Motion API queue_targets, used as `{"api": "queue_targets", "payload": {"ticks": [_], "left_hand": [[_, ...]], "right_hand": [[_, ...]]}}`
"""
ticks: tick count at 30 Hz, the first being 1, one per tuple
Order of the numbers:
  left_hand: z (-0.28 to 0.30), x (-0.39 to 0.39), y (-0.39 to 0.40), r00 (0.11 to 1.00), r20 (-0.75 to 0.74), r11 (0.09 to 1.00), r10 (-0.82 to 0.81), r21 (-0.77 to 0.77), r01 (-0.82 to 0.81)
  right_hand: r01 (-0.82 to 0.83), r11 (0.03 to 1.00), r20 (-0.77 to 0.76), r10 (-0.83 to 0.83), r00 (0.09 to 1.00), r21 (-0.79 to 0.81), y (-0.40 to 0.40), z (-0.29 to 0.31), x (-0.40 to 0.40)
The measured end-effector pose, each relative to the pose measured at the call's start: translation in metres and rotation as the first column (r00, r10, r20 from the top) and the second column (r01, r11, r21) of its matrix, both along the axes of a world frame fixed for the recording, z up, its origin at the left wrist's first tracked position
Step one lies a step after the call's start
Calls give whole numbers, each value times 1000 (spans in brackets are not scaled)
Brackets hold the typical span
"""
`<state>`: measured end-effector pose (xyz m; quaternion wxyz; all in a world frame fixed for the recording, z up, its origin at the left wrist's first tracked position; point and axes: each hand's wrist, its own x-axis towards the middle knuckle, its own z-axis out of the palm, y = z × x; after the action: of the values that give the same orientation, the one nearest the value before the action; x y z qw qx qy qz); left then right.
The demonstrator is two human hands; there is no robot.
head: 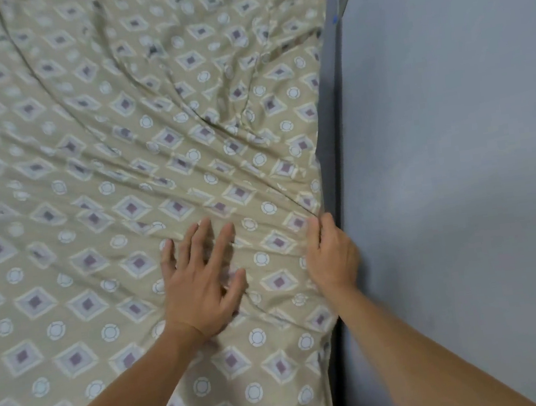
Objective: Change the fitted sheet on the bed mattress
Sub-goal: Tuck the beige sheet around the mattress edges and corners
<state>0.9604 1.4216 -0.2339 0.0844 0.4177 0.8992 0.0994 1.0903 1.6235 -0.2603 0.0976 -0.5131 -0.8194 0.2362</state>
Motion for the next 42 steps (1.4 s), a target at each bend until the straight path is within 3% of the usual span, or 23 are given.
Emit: {"api": "queue_targets", "payload": {"ticks": [2,5,8,11,13,18,20,21,23,24,26,29,36,39,42], "left_hand": [[12,-9,14,998,-15,998,-58,30,58],[26,-31,41,999,28,998,-21,58,19],[31,-61,68,998,68,998,15,66,-20],[24,-91,91,997,68,999,37,6,-37],[19,-107,106,997,65,999,52,-13,-51],[20,-136,146,998,31,998,48,33,-49],[21,-145,168,999,22,997,39,68,-40],[21,-150,179,999,28,995,43,84,-45],[13,-160,195,996,51,993,69,94,-74],[7,-163,200,995,52,993,80,84,-84],[-11,-163,203,997,2,995,80,66,-80],[-27,-162,202,995,-53,991,86,106,-80],[-11,-163,201,1000,7,974,23,224,-24],[3,-180,212,996,-38,968,-76,238,83],[6,-198,229,997,-46,984,-58,164,65]], "right_hand": [[-17,999,86,14,996,34,13,0,3],[-41,999,196,37,980,13,32,5,-2],[60,998,57,-59,997,-18,61,24,-32],[93,952,-131,-136,982,-291,104,48,-90],[46,917,-146,-113,983,-397,133,57,-126],[18,974,-89,-39,995,-224,200,47,-152],[60,965,-74,-81,994,-254,223,35,-147],[76,930,-120,-126,985,-359,229,31,-146],[48,761,-262,-281,923,-647,227,28,-151],[1,707,-304,-305,902,-707,220,30,-157],[-78,791,-335,-165,927,-607,206,27,-168],[-59,962,-274,-18,961,-268,196,12,-172],[-99,991,-245,117,962,85,205,0,-159],[-72,991,-3,73,997,114,250,-11,-142],[136,989,243,-146,959,57,295,-15,-131]]}}
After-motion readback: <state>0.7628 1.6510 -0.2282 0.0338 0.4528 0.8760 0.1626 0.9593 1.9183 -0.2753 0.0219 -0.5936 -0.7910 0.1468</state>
